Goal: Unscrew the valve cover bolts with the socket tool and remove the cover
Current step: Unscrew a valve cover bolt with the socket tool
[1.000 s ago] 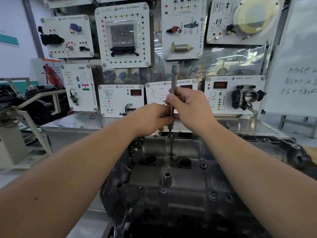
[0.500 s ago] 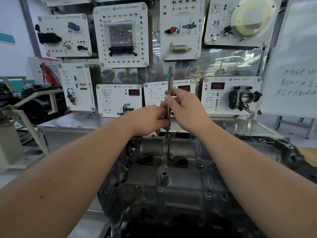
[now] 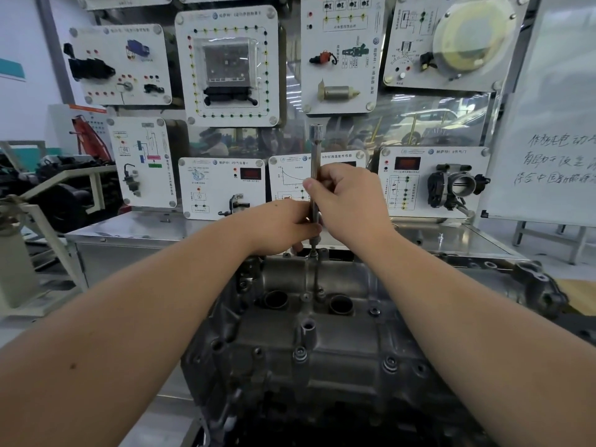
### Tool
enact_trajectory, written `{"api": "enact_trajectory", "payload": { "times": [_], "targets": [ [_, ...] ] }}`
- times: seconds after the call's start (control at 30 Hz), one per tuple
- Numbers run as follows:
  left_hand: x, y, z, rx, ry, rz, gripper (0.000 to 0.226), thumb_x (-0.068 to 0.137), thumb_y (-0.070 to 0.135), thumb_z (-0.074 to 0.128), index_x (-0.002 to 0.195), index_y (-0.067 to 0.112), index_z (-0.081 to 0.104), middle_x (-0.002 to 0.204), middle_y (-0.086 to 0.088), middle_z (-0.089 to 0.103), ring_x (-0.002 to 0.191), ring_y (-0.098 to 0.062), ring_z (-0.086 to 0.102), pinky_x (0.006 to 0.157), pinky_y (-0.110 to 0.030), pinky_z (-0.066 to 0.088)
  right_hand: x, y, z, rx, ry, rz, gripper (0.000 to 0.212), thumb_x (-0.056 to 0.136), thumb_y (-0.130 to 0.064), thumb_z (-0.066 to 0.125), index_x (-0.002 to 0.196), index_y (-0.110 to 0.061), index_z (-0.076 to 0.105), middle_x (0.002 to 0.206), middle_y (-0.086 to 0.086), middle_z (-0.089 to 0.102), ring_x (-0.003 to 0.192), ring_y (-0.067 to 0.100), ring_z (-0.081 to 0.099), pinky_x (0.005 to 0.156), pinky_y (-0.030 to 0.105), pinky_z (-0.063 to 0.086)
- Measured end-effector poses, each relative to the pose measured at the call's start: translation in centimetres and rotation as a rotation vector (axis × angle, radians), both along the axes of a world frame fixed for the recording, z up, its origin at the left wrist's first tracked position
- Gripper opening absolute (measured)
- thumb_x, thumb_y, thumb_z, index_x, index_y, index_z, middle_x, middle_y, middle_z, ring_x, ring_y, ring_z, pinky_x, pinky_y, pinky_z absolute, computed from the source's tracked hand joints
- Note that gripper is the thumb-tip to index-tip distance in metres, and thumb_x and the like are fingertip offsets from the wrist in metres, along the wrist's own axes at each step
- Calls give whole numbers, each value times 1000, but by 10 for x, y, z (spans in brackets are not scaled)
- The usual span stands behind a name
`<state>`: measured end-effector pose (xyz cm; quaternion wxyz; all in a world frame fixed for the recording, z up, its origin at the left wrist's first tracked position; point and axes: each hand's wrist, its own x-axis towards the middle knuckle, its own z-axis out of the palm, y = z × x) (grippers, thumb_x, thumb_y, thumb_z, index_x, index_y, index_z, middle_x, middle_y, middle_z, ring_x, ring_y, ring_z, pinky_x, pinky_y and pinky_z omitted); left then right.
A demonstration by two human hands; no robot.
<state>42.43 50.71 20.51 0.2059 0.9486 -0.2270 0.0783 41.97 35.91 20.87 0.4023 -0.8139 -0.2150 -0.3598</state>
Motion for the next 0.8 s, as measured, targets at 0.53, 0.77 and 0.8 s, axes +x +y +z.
{"api": "enact_trajectory", "payload": {
  "times": [0.53,0.77,0.8],
  "targets": [
    [0,-4,0,44,-46,46,16,103,44,53,102,33,63,93,18,68,69,0,68,65,-21,47,-10,42,34,521,272,307,54,104,-58,33,62,-32,55,47,-17,43,42,-3,40,60,32,40],
    [-1,-2,1,73,-78,52,13,104,46,52,94,39,57,97,14,66,83,-4,64,77,-30,49,-3,52,39,664,200,329,55,87,-40,39,33,-29,36,43,-13,22,40,8,19,44,25,23],
    [-1,-1,2,74,-74,59,14,104,46,52,98,37,59,100,12,67,85,-7,64,80,-32,49,-1,52,41,660,234,336,48,82,-42,39,37,-26,34,46,-10,23,43,11,20,47,28,21]
  ]
}}
